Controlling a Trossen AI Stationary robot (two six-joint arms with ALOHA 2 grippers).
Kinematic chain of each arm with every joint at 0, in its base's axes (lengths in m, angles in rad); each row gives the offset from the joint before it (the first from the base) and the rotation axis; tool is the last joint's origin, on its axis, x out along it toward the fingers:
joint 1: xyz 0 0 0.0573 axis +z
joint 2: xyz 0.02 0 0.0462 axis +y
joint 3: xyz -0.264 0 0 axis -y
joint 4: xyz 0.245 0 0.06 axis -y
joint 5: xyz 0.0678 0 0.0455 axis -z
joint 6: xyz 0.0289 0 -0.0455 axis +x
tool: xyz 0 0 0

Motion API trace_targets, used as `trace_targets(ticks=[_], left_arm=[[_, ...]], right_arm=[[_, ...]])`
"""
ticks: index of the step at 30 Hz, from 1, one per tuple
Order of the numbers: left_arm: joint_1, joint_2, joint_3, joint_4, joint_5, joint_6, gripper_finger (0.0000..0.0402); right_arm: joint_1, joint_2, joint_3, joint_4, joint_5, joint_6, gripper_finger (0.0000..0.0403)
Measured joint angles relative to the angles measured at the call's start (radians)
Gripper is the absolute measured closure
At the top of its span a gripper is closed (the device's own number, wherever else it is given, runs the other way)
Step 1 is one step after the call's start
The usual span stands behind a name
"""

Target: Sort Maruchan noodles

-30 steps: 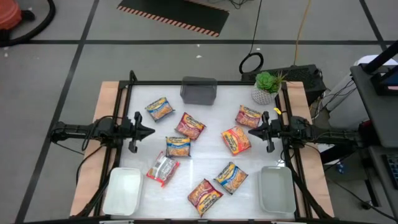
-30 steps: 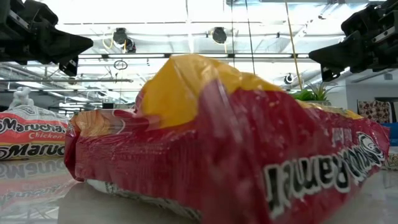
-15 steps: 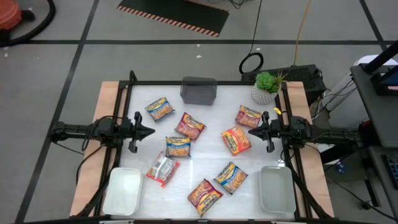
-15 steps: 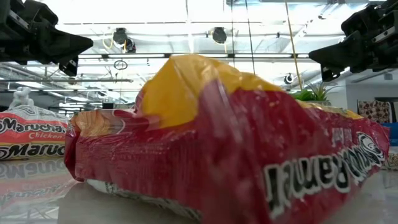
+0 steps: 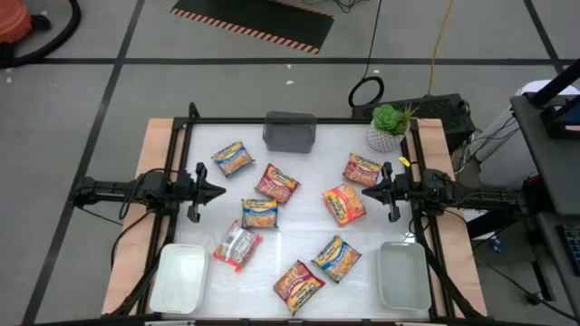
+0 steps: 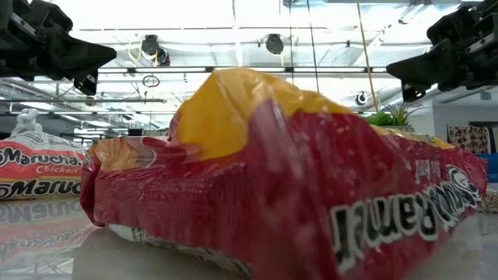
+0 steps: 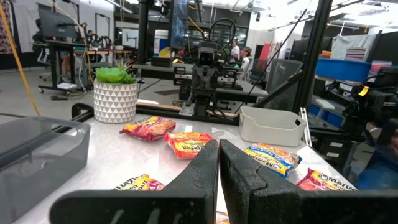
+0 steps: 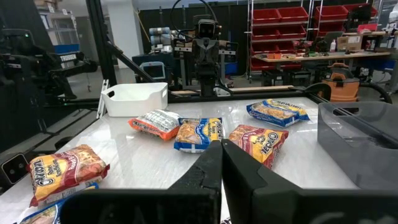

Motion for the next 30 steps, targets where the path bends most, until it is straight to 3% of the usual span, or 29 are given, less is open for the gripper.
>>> trace_targets(ticks=[9,30], left_arm=[[0.0,0.0,0.0,0.0,0.0,0.0,0.0382],[0.0,0.0,0.0,0.0,0.0,0.0,0.0382]], right_arm=[[0.0,0.0,0.0,0.0,0.0,-0.086,0.0403],[0.0,0.0,0.0,0.064,0.0,-0.107,0.0403]])
